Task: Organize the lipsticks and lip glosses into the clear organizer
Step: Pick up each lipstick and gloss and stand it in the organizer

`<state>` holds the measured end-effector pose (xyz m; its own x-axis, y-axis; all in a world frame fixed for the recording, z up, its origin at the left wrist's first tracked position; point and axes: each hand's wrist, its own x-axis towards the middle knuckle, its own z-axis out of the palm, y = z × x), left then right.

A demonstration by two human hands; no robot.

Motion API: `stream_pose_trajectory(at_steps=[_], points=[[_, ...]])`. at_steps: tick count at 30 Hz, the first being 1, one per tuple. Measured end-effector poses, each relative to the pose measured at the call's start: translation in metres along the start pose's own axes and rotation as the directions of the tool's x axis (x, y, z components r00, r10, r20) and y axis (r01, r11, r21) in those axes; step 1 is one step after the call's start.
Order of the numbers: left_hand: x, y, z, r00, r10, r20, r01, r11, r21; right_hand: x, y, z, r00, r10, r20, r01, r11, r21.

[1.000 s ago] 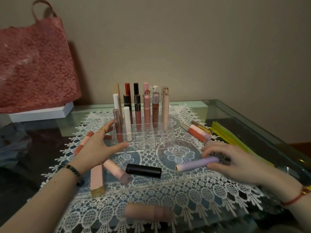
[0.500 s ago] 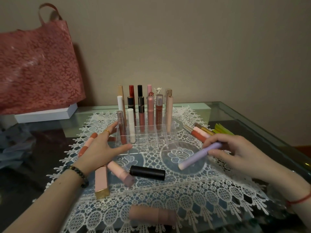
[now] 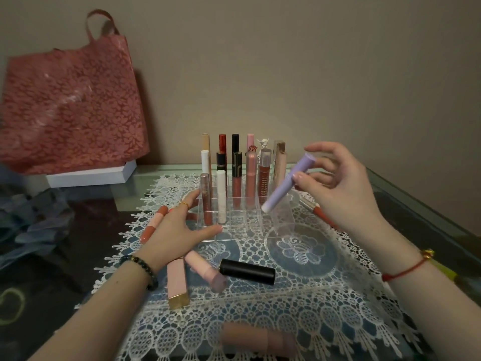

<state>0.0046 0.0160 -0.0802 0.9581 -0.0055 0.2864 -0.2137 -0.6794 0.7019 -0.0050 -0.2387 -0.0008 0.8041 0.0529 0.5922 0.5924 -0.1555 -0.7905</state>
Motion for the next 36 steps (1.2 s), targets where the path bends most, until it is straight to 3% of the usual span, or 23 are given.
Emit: stream_pose_trajectory(at_steps=[6, 13, 36], points=[[0.000, -0.001, 0.000, 1.000, 0.009, 0.009, -0.009, 0.999, -0.034, 0.022, -0.001, 0.045, 0.998, -0.063, -0.021, 0.063, 0.998, -0.024], [0.000, -0.001, 0.000, 0.999, 0.047, -0.019, -0.048, 0.998, -0.029, 0.028, 0.019, 0.076, 0.999, -0.035, -0.027, 0.032, 0.993, -0.110], [0.000, -0.002, 0.001, 0.999, 0.052, -0.014, -0.053, 0.996, -0.072, 0.014, 0.051, 0.091, 0.999, 0.017, 0.046, -0.011, 0.991, -0.131]])
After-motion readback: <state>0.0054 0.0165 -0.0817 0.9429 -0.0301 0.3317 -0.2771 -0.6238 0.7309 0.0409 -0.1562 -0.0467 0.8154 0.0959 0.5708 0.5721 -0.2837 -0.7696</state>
